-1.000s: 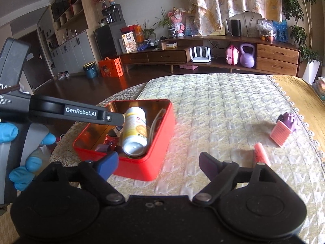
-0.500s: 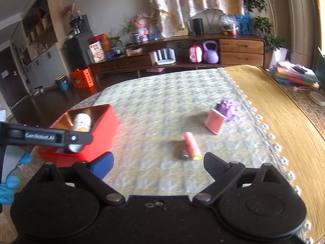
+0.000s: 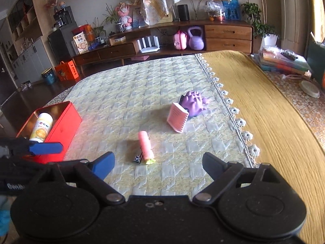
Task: Organize rigid objects
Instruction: 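Grasp the pink tube with the right gripper while the left gripper grasps the nail clipper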
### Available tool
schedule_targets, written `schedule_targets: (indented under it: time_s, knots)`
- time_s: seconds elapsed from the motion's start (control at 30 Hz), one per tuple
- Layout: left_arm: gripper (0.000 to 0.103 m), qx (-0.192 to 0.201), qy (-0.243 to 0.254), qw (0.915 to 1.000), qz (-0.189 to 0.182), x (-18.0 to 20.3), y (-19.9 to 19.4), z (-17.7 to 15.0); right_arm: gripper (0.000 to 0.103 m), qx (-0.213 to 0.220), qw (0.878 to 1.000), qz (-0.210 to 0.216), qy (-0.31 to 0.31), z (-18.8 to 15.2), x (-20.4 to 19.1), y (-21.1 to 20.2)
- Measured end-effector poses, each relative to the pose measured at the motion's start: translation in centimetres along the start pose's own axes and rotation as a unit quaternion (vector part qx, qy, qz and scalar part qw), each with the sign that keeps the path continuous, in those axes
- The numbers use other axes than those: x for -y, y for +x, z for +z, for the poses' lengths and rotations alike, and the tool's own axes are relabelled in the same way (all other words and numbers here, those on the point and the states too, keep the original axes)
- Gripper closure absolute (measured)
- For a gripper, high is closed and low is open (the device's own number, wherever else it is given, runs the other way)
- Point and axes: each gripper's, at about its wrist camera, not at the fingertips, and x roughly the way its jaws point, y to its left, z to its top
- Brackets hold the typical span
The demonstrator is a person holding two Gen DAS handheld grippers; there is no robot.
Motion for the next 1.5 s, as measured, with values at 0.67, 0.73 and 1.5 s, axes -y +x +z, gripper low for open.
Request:
schedule_targets:
  time_s: [0.67, 0.73, 1.5]
  knots:
    - [0.025, -0.009, -0.004, 0.9999, -0.010, 1.9, 6.7, 0.0, 0.058, -0.091, 0.993, 0.058, 0.041, 2.8, 0.8, 8.1]
    - [0.025, -0.009, -0.003, 0.9999, -0.012, 1.9, 7.1, 0.0, 0.062, -0.095, 0.992, 0.066, 0.045, 2.7, 0.6, 8.4]
    - [0.057, 0.011, 0.069, 0.9975, 0.007, 3.8, 8.9, 0.0, 0.084, -0.080, 0.995, 0.058, 0.024, 2.9, -0.1, 10.0]
